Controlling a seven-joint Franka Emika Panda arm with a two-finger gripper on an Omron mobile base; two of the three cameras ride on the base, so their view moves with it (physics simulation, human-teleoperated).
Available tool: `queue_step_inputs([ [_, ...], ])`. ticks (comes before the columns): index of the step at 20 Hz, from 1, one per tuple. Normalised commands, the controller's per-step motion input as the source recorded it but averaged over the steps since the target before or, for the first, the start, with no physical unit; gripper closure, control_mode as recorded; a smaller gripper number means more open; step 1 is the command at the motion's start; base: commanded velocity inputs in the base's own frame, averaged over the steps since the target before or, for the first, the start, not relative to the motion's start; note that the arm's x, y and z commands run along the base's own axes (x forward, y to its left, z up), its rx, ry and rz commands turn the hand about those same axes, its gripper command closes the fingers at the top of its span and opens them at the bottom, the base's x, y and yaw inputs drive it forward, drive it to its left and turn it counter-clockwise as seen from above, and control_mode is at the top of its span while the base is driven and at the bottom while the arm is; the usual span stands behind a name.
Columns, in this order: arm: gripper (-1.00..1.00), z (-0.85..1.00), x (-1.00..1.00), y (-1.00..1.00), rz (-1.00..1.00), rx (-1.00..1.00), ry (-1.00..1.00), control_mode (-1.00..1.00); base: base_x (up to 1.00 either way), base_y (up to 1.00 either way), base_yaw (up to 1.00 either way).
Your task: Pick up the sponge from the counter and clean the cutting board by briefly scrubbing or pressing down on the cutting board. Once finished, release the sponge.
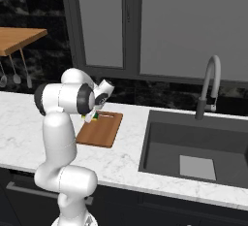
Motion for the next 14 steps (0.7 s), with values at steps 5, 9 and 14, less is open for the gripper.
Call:
queue_step_inputs([
  [5,1.00,-0.24,-0.95,0.00,0.06,0.00,0.05,-1.00,0.00,0.00,0.00],
  [9,1.00,-0.22,-0.98,0.00,0.04,0.00,-0.01,-1.00,0.00,0.00,0.00],
  [14,1.00,-0.19,-1.00,0.00,0.04,0.00,-0.10,-1.00,0.00,0.00,0.00],
])
